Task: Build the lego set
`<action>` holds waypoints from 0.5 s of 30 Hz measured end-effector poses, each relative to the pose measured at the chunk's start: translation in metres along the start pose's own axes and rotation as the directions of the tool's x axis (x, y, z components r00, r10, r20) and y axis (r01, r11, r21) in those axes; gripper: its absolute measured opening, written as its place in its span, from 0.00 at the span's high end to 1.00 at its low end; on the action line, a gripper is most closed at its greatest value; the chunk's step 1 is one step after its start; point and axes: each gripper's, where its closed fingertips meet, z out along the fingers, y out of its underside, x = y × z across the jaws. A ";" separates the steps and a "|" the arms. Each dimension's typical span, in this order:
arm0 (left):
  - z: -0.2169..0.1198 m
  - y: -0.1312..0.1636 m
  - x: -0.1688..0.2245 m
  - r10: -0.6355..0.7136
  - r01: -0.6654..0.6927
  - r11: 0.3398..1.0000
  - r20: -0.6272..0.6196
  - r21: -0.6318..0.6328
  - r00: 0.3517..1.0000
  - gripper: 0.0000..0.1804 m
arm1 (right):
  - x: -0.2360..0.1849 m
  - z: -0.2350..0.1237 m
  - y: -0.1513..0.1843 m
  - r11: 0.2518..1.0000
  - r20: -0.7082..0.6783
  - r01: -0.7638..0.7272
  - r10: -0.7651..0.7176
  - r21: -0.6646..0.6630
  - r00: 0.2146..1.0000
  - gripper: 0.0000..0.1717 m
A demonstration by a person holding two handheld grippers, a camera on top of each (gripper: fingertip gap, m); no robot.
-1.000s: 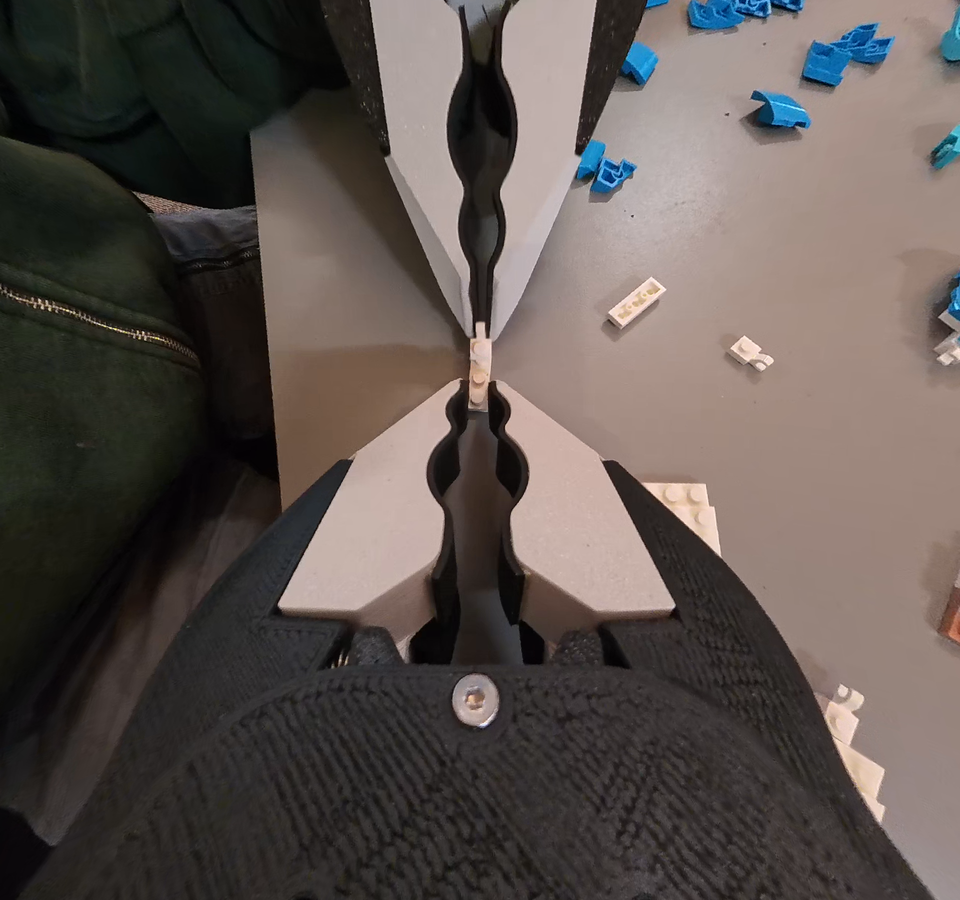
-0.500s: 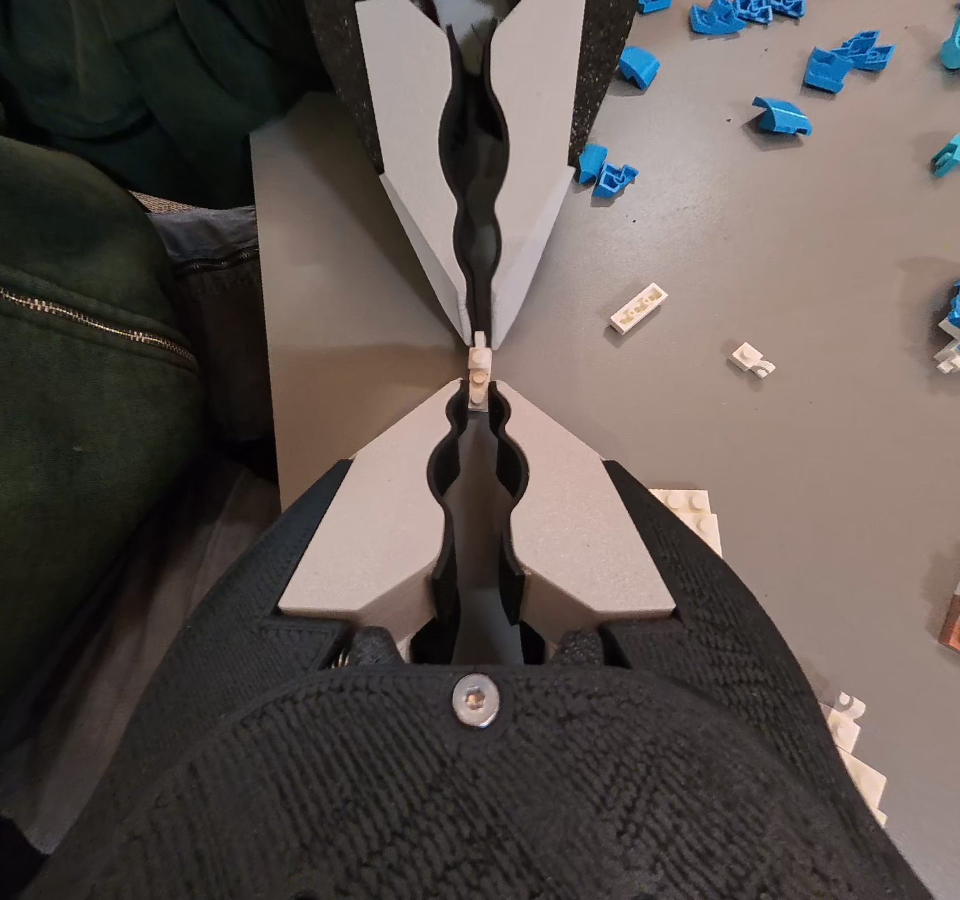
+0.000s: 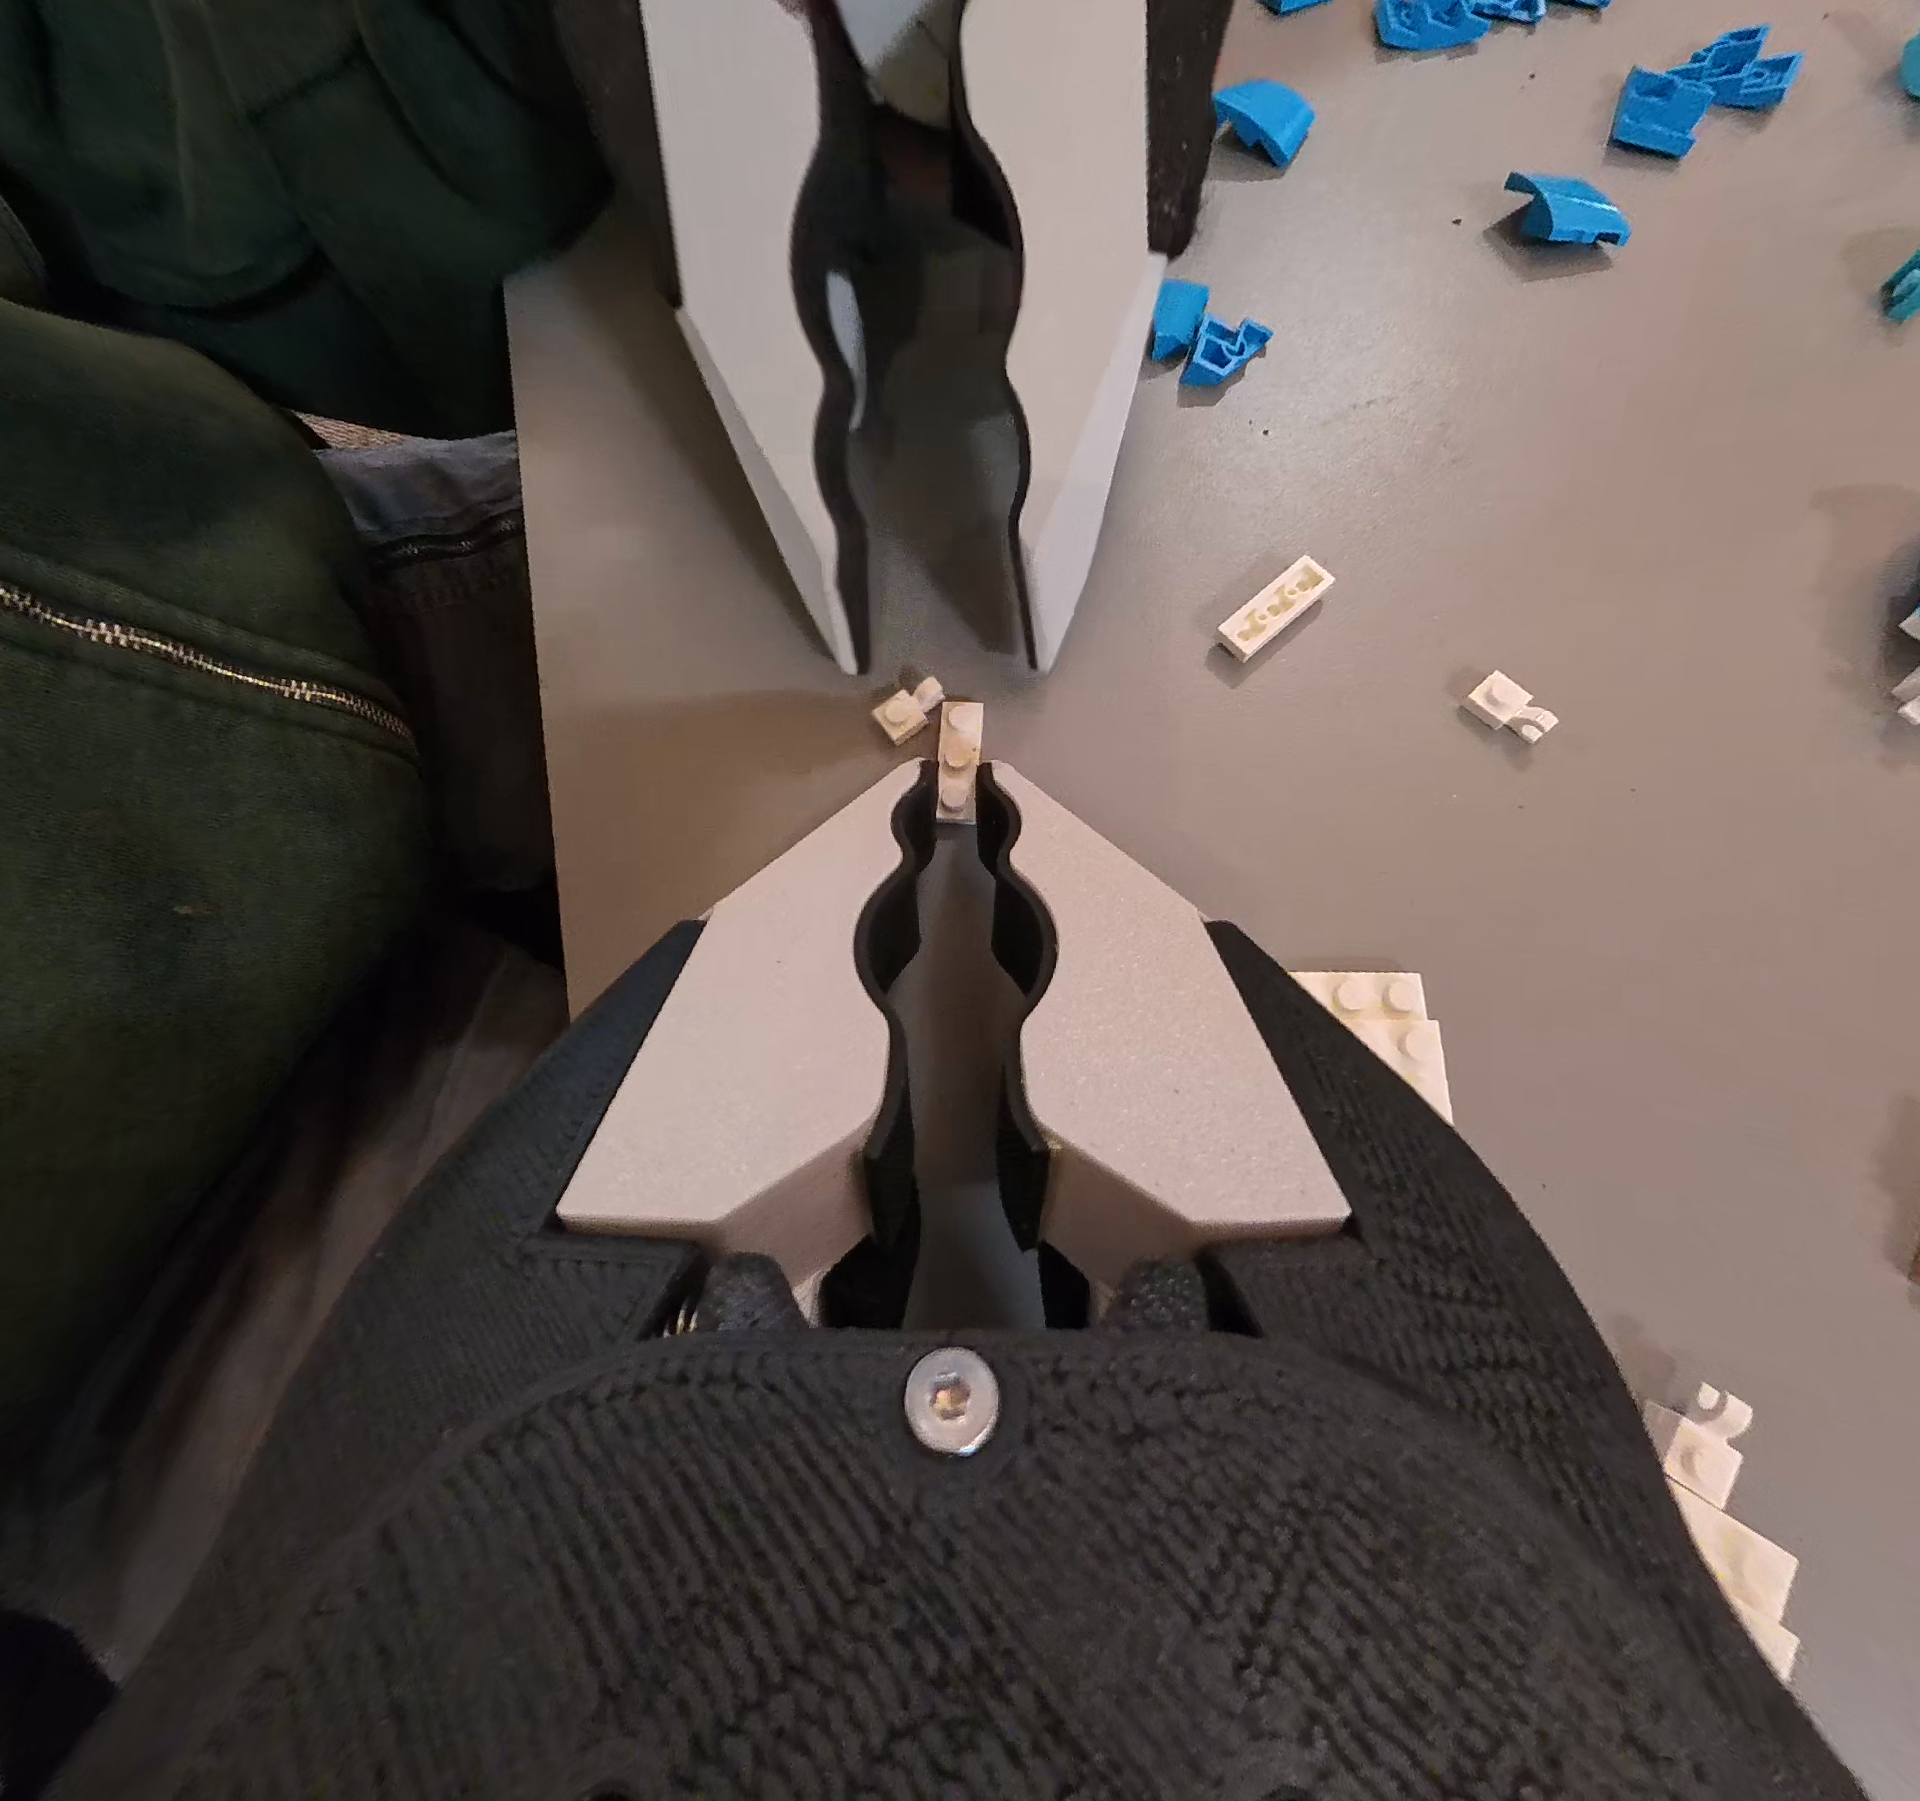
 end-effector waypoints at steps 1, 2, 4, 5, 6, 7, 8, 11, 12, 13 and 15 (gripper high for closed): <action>0.000 -0.002 0.002 0.025 -0.025 1.000 0.003 0.013 1.000 0.82 | 0.000 0.000 0.000 1.000 0.000 -0.003 0.003 0.000 1.000 0.96; -0.001 -0.004 0.002 0.050 -0.050 0.999 0.012 0.021 0.999 0.81 | 0.000 0.000 0.000 1.000 0.001 -0.006 0.006 0.001 1.000 0.96; -0.001 -0.003 0.001 0.086 -0.087 0.996 0.037 0.020 0.996 0.82 | 0.000 0.000 0.000 1.000 0.001 -0.006 0.006 0.001 1.000 0.96; -0.002 -0.003 0.000 0.096 -0.097 0.995 0.048 0.017 0.994 0.83 | 0.000 -0.001 0.000 1.000 0.001 -0.005 0.005 0.000 1.000 0.96; -0.002 -0.003 0.000 0.106 -0.107 0.994 0.050 0.018 0.993 0.84 | 0.000 -0.001 0.001 1.000 0.001 -0.005 0.005 0.000 1.000 0.96; -0.002 -0.004 0.001 0.114 -0.115 0.993 0.046 0.023 0.992 0.85 | 0.000 -0.001 0.001 1.000 0.001 -0.005 0.005 0.000 1.000 0.96; -0.002 -0.005 0.002 0.121 -0.123 0.992 0.040 0.029 0.992 0.86 | 0.000 -0.001 0.001 1.000 0.001 -0.004 0.004 0.000 1.000 0.96; 0.000 -0.004 0.005 0.124 -0.125 0.992 0.022 0.029 0.992 0.89 | 0.002 -0.005 0.004 1.000 -0.010 -0.005 0.005 -0.008 1.000 0.96; 0.002 -0.003 0.005 0.116 -0.117 0.993 0.015 0.024 0.993 0.91 | 0.003 -0.006 0.005 1.000 -0.014 -0.005 0.005 -0.011 1.000 0.96; 0.003 -0.001 0.006 0.109 -0.109 0.994 0.006 0.019 0.994 0.92 | 0.003 -0.007 0.005 1.000 -0.016 -0.005 0.005 -0.013 1.000 0.96; 0.005 -0.002 0.007 0.100 -0.100 0.995 -0.008 0.026 0.995 0.96 | 0.003 -0.007 0.005 1.000 -0.016 -0.005 0.005 -0.014 1.000 0.96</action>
